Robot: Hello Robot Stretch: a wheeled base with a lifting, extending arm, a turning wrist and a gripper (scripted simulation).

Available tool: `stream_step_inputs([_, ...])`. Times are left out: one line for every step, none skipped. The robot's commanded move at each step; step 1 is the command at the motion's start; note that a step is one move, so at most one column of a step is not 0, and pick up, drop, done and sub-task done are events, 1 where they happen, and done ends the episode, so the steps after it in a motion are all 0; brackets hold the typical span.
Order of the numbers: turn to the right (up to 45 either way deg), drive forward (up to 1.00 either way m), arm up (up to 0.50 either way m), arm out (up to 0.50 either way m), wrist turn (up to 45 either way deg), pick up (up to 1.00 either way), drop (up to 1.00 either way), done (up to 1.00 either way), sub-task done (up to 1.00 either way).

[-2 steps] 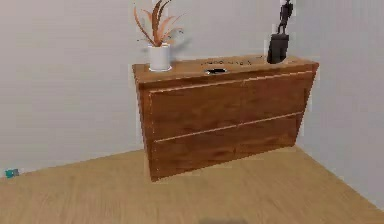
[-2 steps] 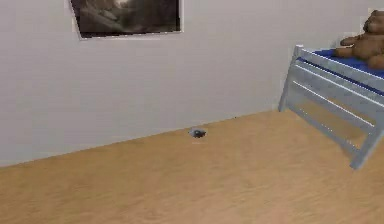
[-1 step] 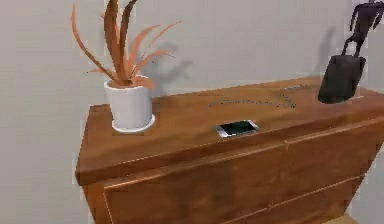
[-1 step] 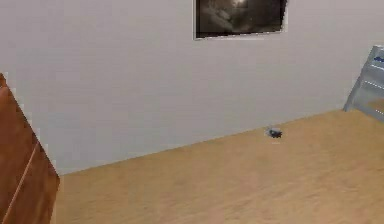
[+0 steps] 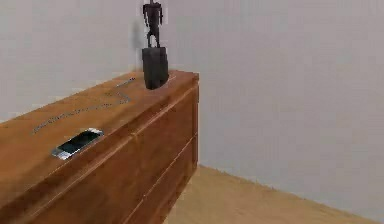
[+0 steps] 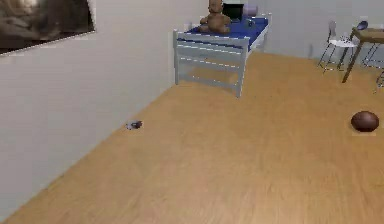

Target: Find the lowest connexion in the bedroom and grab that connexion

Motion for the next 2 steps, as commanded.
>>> stream_step_inputs([45.0,0.00,0.00,0.00,0.0,0.00,0.00,0.00,0.00])
stream_step_inputs([45.0,0.00,0.00,0.00,0.0,0.00,0.00,0.00,0.00])
